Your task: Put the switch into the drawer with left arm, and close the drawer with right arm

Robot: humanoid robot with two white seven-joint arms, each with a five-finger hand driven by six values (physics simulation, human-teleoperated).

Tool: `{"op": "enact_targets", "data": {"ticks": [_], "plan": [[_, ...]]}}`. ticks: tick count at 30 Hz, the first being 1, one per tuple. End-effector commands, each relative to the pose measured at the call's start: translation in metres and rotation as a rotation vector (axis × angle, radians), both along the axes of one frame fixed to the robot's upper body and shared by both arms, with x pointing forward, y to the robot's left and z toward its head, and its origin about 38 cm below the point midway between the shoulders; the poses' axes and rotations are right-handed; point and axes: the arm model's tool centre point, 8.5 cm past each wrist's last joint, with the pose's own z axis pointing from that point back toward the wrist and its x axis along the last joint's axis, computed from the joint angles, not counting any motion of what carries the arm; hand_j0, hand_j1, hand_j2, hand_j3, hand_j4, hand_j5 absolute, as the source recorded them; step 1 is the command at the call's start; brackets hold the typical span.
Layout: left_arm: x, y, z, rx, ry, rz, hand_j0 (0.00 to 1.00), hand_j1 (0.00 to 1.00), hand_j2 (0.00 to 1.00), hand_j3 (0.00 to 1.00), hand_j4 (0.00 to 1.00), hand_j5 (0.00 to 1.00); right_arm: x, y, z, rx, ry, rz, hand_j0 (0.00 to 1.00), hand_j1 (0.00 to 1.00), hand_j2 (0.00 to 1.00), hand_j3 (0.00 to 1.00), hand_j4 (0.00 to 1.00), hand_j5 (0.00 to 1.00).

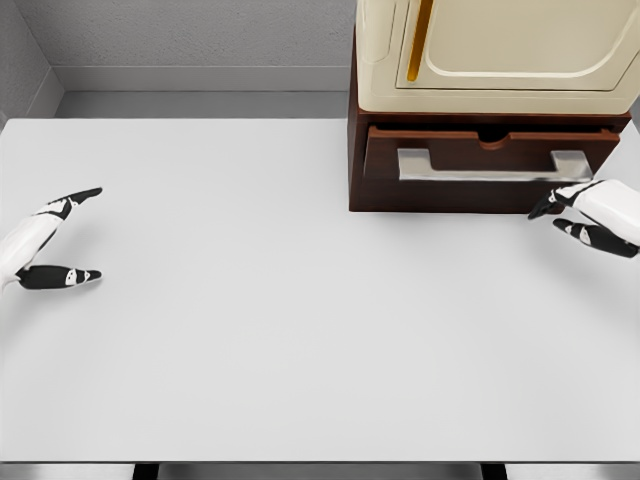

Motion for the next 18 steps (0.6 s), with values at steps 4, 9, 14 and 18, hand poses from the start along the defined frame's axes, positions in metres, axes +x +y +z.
{"op": "enact_targets", "data": {"ticks": [4,9,14,18], "plan": [[0.000,0.000,0.000,-0.008,-0.001,0.001,1.00,1.00,1.00,1.00,1.00,1.00,0.003,0.015,-0.002,0.127,-0.005,0.008,0.53,0.53,0.53,0.53,0.53,0.53],[-0.001,0.003,0.001,-0.008,-0.002,0.008,1.00,1.00,1.00,1.00,1.00,1.00,0.010,0.028,-0.004,0.129,0.003,0.040,0.53,0.53,0.53,0.53,0.53,0.53],[-0.002,0.002,0.000,-0.008,-0.002,0.007,1.00,1.00,1.00,1.00,1.00,1.00,0.011,0.030,-0.002,0.126,0.001,0.046,0.54,0.54,0.54,0.54,0.54,0.54],[-0.002,0.001,0.000,-0.010,-0.002,0.007,1.00,1.00,1.00,1.00,1.00,1.00,0.013,0.030,-0.005,0.124,0.012,0.044,0.54,0.54,0.54,0.54,0.54,0.54]]}}
